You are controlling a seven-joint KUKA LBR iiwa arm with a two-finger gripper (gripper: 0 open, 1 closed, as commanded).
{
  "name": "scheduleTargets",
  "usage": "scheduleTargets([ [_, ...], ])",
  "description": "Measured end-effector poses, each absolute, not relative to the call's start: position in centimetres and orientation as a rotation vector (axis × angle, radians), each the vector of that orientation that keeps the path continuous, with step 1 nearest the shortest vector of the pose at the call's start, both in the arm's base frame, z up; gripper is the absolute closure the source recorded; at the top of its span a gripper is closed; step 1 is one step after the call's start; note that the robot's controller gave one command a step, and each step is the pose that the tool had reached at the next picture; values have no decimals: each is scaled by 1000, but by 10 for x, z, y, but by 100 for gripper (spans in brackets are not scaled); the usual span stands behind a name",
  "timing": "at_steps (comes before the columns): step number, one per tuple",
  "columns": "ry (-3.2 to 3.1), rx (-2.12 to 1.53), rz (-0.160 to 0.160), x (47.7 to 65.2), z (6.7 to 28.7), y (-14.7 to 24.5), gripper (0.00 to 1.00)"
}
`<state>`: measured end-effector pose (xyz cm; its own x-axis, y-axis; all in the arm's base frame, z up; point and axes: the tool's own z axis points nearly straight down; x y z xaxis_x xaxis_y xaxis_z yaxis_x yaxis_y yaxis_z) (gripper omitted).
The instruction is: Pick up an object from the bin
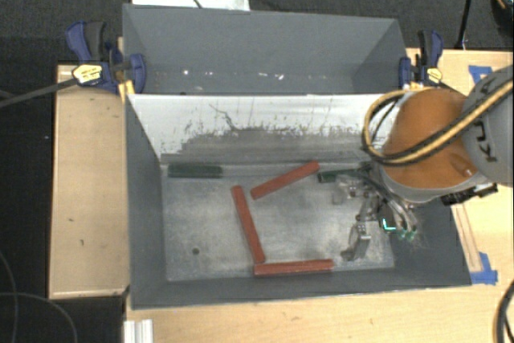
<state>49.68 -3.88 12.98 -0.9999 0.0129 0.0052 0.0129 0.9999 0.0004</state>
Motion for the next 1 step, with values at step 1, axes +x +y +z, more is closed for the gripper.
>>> scheduleTargets([
  [1,-3133,-275,-2,575,91,-10,0],
])
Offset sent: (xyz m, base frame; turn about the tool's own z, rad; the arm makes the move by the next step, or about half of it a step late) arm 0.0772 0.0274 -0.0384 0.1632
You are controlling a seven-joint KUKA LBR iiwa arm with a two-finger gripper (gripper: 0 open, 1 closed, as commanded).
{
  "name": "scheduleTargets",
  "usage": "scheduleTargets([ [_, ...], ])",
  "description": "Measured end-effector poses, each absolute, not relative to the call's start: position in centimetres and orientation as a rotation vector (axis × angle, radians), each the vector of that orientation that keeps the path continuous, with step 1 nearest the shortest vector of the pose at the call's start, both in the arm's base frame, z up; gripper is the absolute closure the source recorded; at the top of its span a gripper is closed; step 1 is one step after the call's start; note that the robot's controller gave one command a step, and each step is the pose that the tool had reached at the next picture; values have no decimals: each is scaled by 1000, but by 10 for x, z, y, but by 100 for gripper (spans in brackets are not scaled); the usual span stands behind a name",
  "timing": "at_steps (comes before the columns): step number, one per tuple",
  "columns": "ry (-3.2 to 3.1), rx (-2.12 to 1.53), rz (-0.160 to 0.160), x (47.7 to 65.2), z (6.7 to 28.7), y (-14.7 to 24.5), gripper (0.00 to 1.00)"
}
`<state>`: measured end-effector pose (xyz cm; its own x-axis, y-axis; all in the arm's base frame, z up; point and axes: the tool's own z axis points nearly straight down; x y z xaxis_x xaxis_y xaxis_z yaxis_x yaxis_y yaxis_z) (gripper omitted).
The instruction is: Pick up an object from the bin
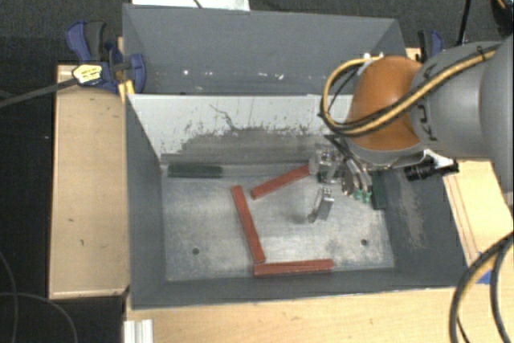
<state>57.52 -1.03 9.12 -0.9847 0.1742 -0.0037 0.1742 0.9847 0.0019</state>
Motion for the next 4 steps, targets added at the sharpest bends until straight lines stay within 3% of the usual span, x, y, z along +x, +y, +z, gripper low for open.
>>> scheduleTargets([
  [1,3119,333,6,587,70,45,0],
  [2,3114,335,3,589,73,41,100],
  [3,3123,207,0,574,230,2,100],
  [4,3132,203,0,573,225,4,0],
])
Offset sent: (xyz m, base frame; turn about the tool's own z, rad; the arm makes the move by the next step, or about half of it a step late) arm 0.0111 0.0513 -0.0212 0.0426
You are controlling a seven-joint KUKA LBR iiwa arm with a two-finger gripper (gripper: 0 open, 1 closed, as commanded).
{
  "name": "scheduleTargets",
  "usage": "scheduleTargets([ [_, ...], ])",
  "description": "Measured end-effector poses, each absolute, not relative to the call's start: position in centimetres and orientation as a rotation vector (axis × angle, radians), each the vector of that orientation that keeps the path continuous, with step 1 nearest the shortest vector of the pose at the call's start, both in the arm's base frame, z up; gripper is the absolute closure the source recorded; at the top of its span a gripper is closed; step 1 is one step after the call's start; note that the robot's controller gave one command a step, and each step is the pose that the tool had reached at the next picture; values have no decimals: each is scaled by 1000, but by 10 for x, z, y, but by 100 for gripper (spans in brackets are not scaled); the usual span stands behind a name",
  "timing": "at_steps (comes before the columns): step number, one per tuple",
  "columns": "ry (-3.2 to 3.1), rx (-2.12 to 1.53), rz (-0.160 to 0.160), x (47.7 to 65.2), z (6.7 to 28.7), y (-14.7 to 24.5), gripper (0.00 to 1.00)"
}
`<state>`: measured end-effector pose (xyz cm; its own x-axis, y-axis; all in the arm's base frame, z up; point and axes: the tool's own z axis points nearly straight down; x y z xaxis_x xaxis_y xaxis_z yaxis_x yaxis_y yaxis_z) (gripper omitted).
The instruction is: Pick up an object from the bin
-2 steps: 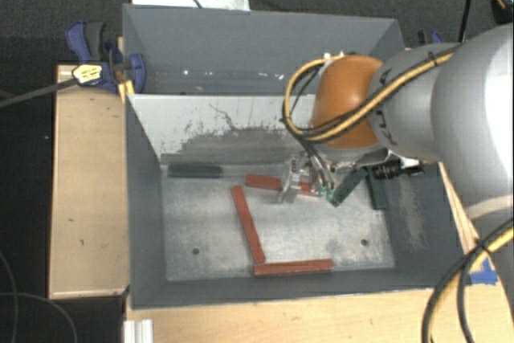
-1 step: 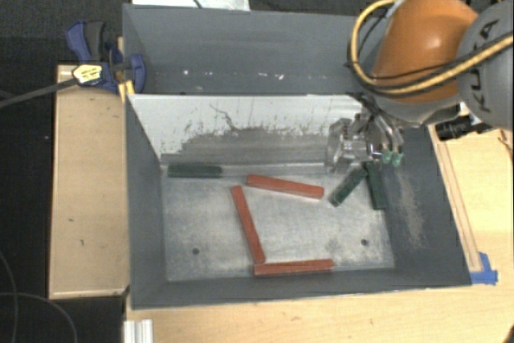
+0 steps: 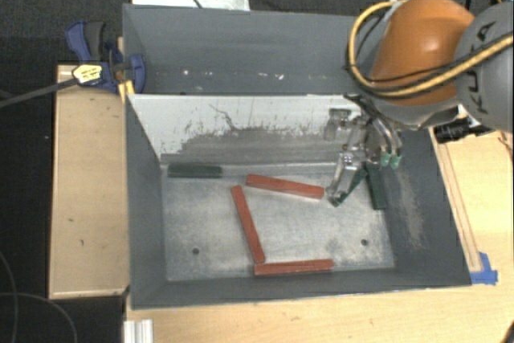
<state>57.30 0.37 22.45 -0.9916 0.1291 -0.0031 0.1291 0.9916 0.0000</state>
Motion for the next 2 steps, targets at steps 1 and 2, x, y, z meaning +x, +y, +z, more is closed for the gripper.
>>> scheduleTargets([
  [1,3132,-283,2,556,102,27,0],
  [2,3119,-335,0,578,69,4,0],
])
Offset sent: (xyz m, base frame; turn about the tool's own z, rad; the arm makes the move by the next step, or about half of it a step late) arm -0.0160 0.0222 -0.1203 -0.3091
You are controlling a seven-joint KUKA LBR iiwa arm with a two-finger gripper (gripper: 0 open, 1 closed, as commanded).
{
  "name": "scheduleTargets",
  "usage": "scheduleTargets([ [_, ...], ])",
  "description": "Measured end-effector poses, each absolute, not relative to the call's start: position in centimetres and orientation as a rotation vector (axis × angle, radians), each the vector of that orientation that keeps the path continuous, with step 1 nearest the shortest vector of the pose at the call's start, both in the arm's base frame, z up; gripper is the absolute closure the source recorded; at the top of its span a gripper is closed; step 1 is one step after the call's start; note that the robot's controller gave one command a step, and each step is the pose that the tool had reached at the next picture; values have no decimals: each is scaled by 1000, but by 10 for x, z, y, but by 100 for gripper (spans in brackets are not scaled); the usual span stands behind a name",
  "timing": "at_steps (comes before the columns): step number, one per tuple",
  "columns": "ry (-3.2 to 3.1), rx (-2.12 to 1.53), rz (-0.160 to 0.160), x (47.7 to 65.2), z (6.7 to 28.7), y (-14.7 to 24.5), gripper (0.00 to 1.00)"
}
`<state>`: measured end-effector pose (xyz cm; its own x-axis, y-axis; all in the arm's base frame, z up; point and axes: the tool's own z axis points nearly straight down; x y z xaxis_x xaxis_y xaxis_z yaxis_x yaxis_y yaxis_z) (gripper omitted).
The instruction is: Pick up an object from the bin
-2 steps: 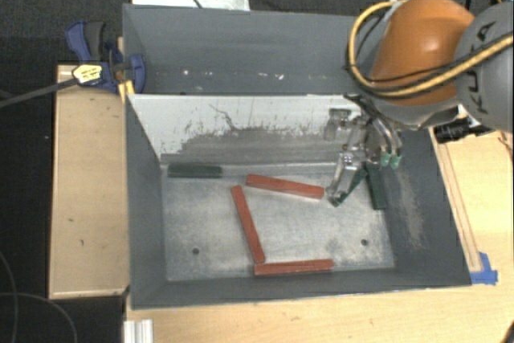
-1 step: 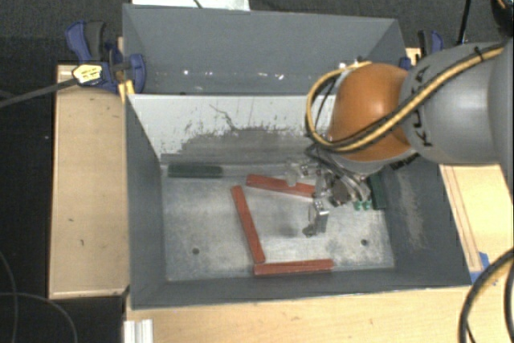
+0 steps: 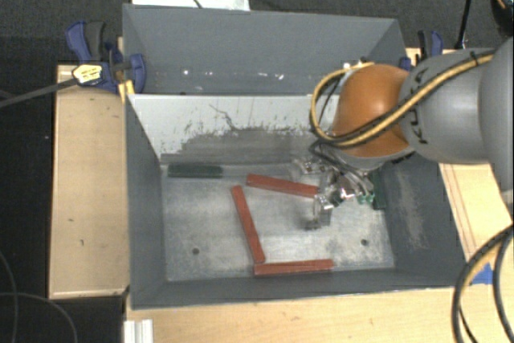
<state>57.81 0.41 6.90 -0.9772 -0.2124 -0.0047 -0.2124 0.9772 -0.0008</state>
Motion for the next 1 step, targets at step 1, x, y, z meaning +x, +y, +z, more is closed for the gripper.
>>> scheduleTargets([
  [1,3114,-336,0,579,73,5,100],
])
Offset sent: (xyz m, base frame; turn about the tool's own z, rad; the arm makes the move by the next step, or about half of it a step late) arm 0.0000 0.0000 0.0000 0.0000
